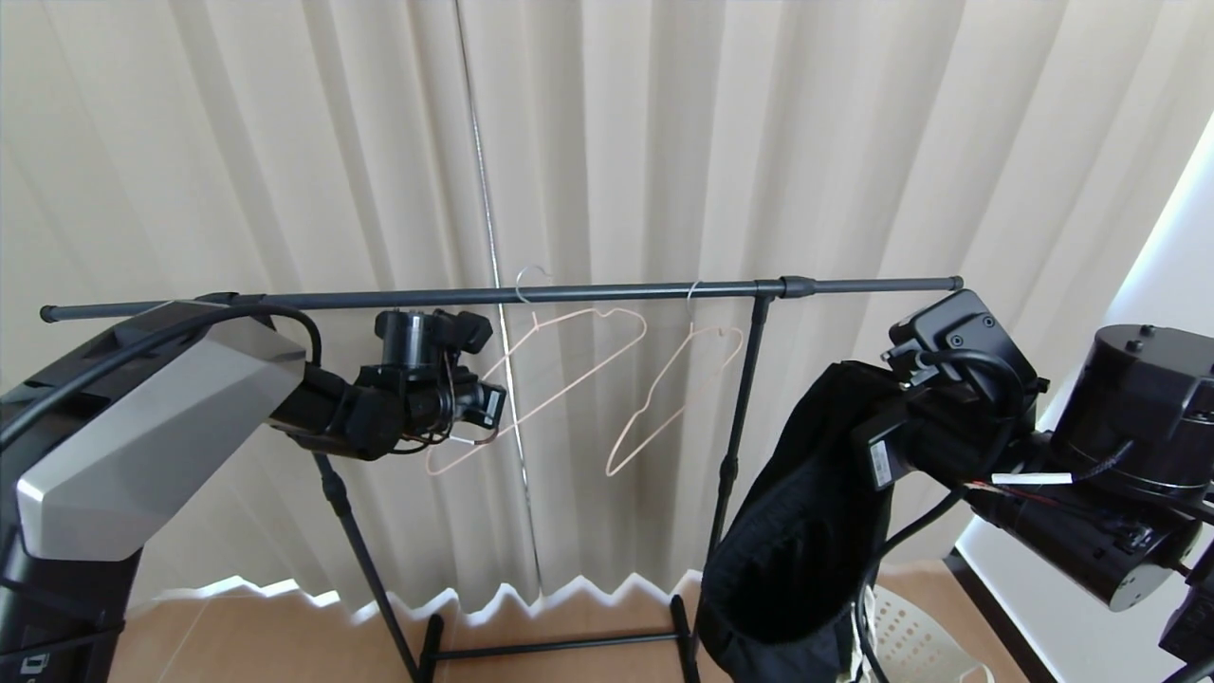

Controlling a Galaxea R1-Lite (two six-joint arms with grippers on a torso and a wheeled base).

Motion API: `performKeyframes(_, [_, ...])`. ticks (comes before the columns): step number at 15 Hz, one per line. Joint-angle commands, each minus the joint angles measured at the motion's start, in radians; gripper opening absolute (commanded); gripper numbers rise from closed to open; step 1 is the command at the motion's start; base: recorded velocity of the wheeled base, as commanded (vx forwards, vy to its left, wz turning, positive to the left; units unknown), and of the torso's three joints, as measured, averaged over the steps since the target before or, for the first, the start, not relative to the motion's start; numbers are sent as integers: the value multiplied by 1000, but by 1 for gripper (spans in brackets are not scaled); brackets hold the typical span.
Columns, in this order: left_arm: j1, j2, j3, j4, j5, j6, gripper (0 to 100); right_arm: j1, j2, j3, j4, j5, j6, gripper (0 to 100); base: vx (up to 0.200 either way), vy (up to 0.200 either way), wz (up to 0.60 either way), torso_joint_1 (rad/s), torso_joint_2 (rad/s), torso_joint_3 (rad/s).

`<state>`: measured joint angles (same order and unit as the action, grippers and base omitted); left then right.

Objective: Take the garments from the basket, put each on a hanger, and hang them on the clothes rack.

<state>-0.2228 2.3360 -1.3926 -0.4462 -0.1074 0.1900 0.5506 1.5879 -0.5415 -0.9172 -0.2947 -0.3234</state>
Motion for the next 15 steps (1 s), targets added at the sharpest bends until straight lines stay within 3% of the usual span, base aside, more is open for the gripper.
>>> performKeyframes(1, [-6,-72,73,-3,0,0,0,2,-6,0,0,0,0,0,0,0,0,0,0,0])
performKeyframes(5, [-7,-216,273,-60,5,3,0,2,-17,3,0,0,0,0,0,0,0,0,0,0])
performKeyframes(7, [-7,-283,395,-117,8,6,0,3,-34,11,0,-1,-2,0,0,0,0,0,0,0])
performKeyframes(9, [-6,-385,583,-243,14,6,0,6,-54,18,1,-3,-17,0,0,0,0,0,0,0])
performKeyframes(10, [-6,-397,604,-253,14,6,0,8,-54,18,1,-3,-17,0,0,0,0,0,0,0])
performKeyframes(12, [-6,-504,776,-312,14,6,0,18,-65,28,1,-6,-20,0,0,0,0,0,0,0])
performKeyframes(15, [-49,-609,945,-390,11,-1,0,46,-62,43,6,-18,-19,0,0,0,0,0,0,0])
